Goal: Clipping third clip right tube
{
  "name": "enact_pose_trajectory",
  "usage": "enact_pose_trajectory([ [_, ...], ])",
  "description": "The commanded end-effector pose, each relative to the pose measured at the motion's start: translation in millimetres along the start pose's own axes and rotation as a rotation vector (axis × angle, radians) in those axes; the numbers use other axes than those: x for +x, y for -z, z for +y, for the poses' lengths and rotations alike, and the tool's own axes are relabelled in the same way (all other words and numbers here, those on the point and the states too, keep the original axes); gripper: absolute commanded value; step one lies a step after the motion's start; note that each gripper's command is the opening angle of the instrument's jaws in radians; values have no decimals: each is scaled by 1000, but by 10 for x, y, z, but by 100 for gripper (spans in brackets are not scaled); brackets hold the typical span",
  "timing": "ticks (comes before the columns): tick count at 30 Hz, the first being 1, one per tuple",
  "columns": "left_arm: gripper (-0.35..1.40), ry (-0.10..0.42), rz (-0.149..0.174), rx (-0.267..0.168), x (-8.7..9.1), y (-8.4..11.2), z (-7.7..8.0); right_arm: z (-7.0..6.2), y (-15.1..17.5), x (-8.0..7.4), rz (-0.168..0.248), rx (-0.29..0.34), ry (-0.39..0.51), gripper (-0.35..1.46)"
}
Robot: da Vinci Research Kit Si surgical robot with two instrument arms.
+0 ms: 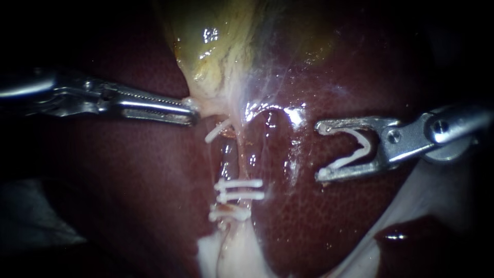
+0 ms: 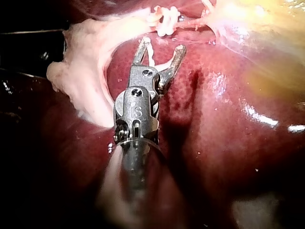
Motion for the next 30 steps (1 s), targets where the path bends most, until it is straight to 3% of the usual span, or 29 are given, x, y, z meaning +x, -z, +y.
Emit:
enact_pose_trajectory([
  [1, -35, 3, -2, 3, 4, 7, -1, 0, 0, 1, 2, 3, 0, 50],
  [8, -35, 26, 48, 26, 34, 58, 5, 2, -2, 1, 3, 14, -1, 50],
  [15, -35, 29, 52, 34, 37, 53, 17, 7, -23, 5, 35, 15, -36, 50],
  [20, -35, 28, 53, 38, 35, 52, 17, 13, -46, 3, 74, 19, -163, 50],
  [24, -35, 28, 53, 36, 35, 51, 18, 15, -76, -3, 91, 15, -224, 49],
  [30, -35, 27, 52, 35, 34, 49, 18, 29, -130, -14, 90, 17, -289, 50],
])
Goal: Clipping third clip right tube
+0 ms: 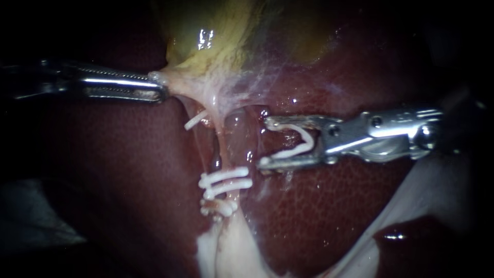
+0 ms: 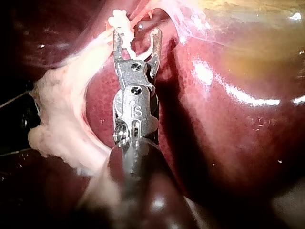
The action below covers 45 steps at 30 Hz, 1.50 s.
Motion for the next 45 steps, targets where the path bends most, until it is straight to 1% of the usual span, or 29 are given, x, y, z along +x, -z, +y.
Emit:
enact_pose_trajectory([
  [1, -35, 0, -1, -3, 0, 0, 0, 3, -10, -4, 1, 3, -13, 50],
  [4, -35, -1, -1, -3, -1, 1, 2, 9, -29, -16, 5, -4, -36, 50],
  [7, -35, 0, -1, -2, 0, 1, 4, 15, -46, -28, 15, 10, -64, 50],
  [9, -35, 0, -1, -4, 0, 1, 5, 18, -56, -33, 35, 21, -88, 50],
  [11, -35, 0, -1, -4, 0, 0, 5, 20, -64, -35, 69, 40, -113, 50],
  [14, -35, 0, -1, -4, 0, 0, 5, 22, -72, -33, 126, 75, -159, 50],
  [18, -35, 0, -1, -4, 1, -1, 5, 21, -79, -27, 229, 146, -235, 50],
  [19, -35, 0, -1, -4, 1, -1, 5, 20, -81, -26, 247, 160, -250, 50],
  [24, -35, 0, -1, -4, 1, -1, 5, 15, -85, -13, 326, 231, -292, 49],
  [26, -35, 0, -1, -4, 1, -1, 4, 14, -85, -8, 343, 253, -302, 48],
  [27, -35, 0, -1, -4, 1, -1, 4, 13, -84, -5, 344, 269, -305, 48],
  [30, -35, 0, -1, -4, 1, -1, 4, 11, -82, -2, 343, 282, -302, 44],
  [35, -35, 0, -1, -4, 1, -1, 4, 10, -79, -3, 343, 278, -303, 28],
  [40, -35, 0, -1, -4, 1, -1, 3, 8, -69, -3, 343, 283, -304, -4],
  [42, -35, 0, -1, -4, 1, -1, 3, 8, -64, 0, 344, 284, -307, -12],
  [45, -35, 0, -1, -4, 1, -1, 3, 9, -56, 7, 346, 288, -312, -32],
])
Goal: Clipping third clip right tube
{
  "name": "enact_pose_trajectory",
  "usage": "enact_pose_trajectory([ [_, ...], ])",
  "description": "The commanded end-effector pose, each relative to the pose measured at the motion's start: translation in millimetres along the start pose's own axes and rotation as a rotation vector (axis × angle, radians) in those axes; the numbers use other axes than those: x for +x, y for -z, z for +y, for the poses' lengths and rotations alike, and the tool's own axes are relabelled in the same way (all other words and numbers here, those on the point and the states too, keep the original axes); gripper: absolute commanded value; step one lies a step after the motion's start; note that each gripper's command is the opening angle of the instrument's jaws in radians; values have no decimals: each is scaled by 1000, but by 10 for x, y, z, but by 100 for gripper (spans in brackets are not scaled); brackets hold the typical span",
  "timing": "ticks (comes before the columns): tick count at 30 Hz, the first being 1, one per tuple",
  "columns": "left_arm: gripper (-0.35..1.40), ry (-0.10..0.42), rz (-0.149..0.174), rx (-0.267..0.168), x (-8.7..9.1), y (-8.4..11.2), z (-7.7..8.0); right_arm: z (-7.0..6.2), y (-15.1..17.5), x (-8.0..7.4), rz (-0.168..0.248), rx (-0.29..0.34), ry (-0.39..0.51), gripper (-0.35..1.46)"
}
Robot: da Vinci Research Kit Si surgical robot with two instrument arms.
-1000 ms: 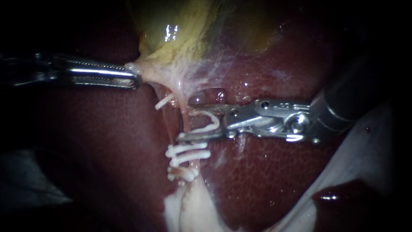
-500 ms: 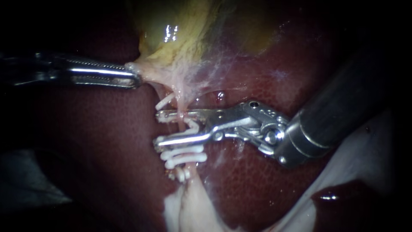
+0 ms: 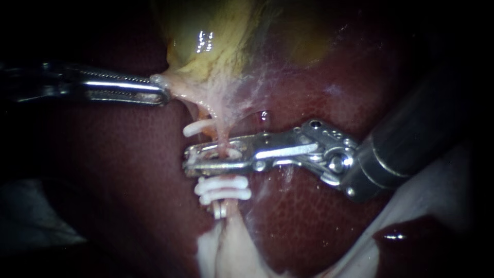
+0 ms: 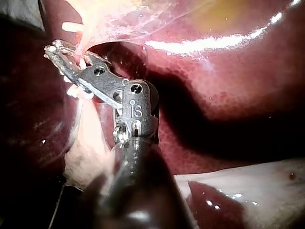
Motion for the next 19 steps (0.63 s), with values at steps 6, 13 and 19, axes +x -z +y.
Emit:
enact_pose_trajectory([
  [6, -35, 0, 0, 0, 0, 0, -1, -3, 6, 2, 1, -2, -50, -35],
  [13, -35, 0, 0, -1, 0, 0, -2, -4, 6, 2, -5, -3, -56, -35],
  [19, -35, 0, 0, -1, 0, 0, -2, -5, 5, 2, -5, -3, -56, -35],
])
